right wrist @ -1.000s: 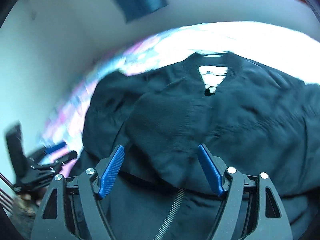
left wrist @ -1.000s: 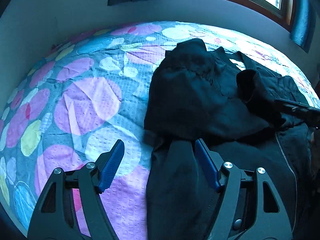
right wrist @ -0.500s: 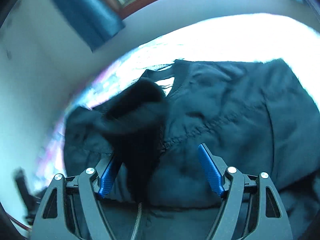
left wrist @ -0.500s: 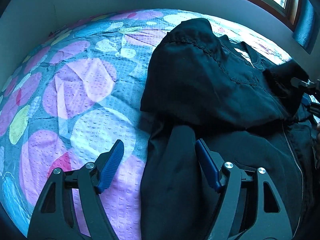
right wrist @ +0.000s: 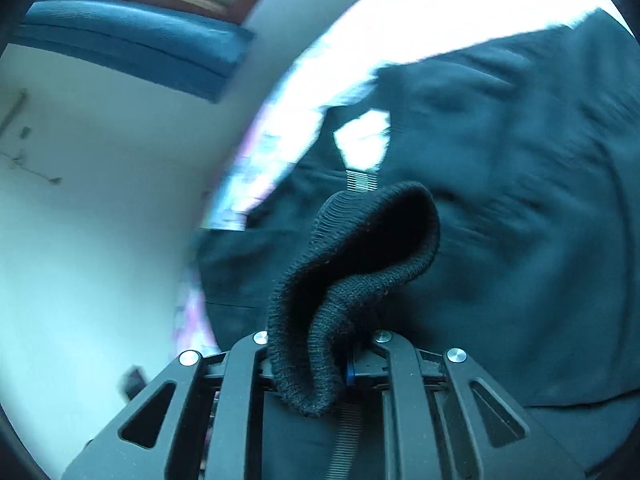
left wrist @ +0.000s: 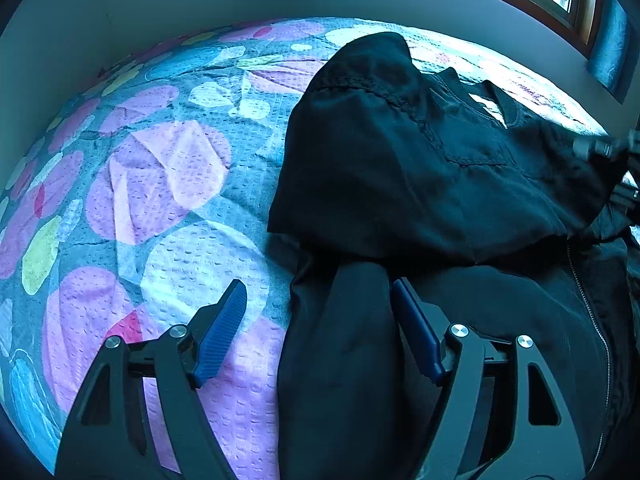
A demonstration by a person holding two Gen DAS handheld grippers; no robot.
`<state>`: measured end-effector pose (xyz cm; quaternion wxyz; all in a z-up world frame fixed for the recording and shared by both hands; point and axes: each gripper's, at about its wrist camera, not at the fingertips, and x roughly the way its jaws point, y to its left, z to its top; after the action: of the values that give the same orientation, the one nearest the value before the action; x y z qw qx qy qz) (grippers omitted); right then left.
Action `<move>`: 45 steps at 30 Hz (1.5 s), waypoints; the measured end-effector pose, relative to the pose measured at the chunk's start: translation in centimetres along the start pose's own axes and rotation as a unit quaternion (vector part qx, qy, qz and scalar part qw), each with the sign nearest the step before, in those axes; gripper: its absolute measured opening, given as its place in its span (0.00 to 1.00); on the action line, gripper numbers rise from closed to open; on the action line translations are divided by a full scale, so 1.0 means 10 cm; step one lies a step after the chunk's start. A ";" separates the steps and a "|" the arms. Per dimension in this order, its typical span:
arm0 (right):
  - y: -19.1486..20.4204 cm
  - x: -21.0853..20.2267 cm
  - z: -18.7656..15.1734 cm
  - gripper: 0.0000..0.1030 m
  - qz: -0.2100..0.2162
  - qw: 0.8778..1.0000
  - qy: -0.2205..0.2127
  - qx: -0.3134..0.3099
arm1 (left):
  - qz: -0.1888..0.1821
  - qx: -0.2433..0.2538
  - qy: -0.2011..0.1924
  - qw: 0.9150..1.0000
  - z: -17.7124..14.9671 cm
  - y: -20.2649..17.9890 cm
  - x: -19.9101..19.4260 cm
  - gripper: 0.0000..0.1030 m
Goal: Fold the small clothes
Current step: 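Lift the cuff with the right gripper, fold it down onto the jacket, release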
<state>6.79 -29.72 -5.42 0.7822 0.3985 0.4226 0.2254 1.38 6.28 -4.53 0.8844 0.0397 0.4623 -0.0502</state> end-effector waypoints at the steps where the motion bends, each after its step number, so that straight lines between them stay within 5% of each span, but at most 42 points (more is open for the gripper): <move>1: 0.16 0.03 0.04 0.15 0.021 1.000 0.000 -0.005 | 0.003 0.000 -0.001 1.000 0.01 -0.01 0.00 0.73; 10: 1.97 0.08 0.37 0.14 0.200 0.975 -0.001 -0.098 | 0.022 -0.023 -0.010 0.999 0.24 -0.05 0.04 0.80; 14: 2.31 -0.06 0.38 0.14 0.225 0.966 -0.015 -0.129 | 0.085 -0.047 -0.004 0.995 0.40 -0.01 0.22 0.83; 18: 1.95 -0.20 0.32 0.14 0.177 0.974 -0.034 -0.136 | 0.113 -0.117 0.004 0.987 0.44 0.30 0.32 0.87; 22: 0.93 -0.42 0.18 0.14 0.078 0.993 -0.044 -0.073 | 0.069 -0.176 0.025 0.982 0.34 0.54 0.42 0.88; 26: -0.13 -0.43 -0.06 0.14 -0.024 0.999 -0.026 0.015 | 0.073 -0.170 0.020 0.983 0.30 0.53 0.38 0.89; 30: -0.69 -0.38 -0.31 0.14 -0.039 0.997 -0.005 0.063 | 0.080 -0.158 0.017 0.984 0.28 0.51 0.42 0.91; 36: -0.70 -0.32 -0.25 0.21 -0.028 0.999 0.006 0.037 | 0.073 -0.163 0.015 0.984 0.23 0.48 0.35 0.91; 44: -0.44 -0.60 0.06 0.32 -0.117 0.992 -0.007 -0.040 | 0.076 -0.116 0.014 0.990 0.02 0.56 0.03 0.91; 45: -0.36 -0.61 0.11 0.39 -0.114 0.992 -0.011 -0.045 | 0.075 -0.111 0.007 0.991 0.03 0.55 -0.02 0.91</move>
<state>4.45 -36.48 -5.09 0.8243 0.3146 0.4462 0.1496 2.24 11.68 -4.07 0.8816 -0.0233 0.4666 0.0680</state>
